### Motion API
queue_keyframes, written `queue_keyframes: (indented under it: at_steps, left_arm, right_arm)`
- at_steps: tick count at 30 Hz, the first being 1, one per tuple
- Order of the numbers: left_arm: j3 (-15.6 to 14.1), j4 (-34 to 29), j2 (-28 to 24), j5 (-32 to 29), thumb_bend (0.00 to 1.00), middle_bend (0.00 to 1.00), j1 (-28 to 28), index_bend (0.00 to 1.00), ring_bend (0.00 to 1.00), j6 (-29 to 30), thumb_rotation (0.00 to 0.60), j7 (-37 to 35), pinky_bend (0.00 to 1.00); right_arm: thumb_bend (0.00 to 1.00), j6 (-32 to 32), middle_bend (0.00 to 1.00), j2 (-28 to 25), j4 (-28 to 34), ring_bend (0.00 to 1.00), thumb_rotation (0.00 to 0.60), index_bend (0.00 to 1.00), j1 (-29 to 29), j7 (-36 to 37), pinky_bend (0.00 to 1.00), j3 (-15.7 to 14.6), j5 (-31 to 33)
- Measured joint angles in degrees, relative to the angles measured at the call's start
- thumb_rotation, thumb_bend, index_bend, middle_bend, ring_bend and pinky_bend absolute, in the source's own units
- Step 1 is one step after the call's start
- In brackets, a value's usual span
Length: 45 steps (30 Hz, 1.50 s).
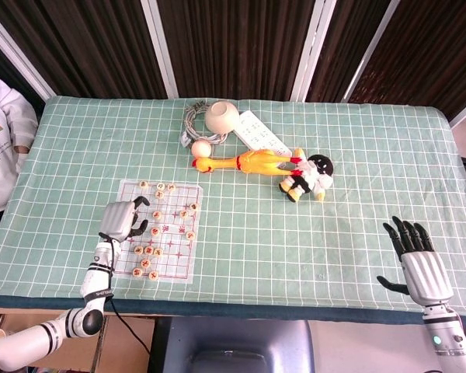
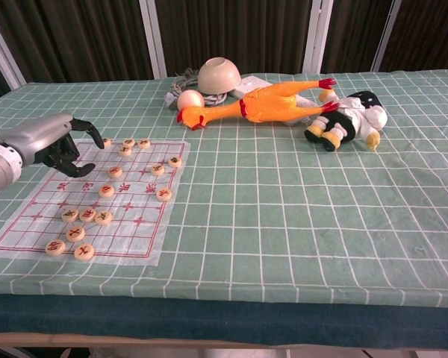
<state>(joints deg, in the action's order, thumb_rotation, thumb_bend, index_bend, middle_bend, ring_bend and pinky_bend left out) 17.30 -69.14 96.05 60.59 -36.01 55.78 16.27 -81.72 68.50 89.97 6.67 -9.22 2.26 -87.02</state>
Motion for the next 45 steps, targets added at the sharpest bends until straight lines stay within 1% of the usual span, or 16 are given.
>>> queue_keyframes:
  at_steps: [5,12,18,25,31,45]
  left_arm:
    - [-0.38,4.38,2.37,-1.36,0.35,1.00,-1.81,0.37,1.00,-2.26,0.600,-0.35,1.00]
    - [-0.75,5.71,3.53,-1.59,0.34,1.00,-2.71,0.37,1.00,-2.53,0.600,-1.09,1.00]
    - [-0.74,8.66,4.69,-3.42,0.34,1.00,-3.73,0.39,1.00,-4.17,0.600,-0.61,1.00]
    - [-0.71,8.77,4.69,-4.22,0.33,1.00,-4.30,0.42,1.00,-4.53,0.600,-0.55,1.00]
    - [-1.05,9.60,5.46,-4.58,0.33,1.00,-4.84,0.43,1.00,-5.05,0.600,-0.42,1.00]
    - [-1.33,13.96,7.64,-3.68,0.33,1.00,-6.10,0.51,1.00,-5.68,0.600,-1.98,1.00]
  right_arm:
    - [0.11,-0.44,0.00,-0.16,-0.01,0.00,0.600,0.00,-0.11,0.62,0.00,0.24,0.18]
    - [0.11,-0.74,0.00,-0.31,-0.16,0.00,0.600,0.00,-0.23,1.42,0.00,0.33,0.15]
    - [0.11,-1.11,0.00,-0.46,-0.10,0.00,0.600,0.00,-0.39,1.81,0.00,0.33,0.07]
    - [0.11,-1.31,0.00,-0.37,-0.21,0.00,0.600,0.00,-0.46,1.94,0.00,0.34,-0.01]
    - [0.11,-1.59,0.00,-0.53,-0.05,0.00,0.600,0.00,-0.62,2.01,0.00,0.33,-0.05]
    - [0.11,-2.05,0.00,-1.04,0.07,0.00,0.600,0.00,-0.99,2.35,0.00,0.25,-0.19]
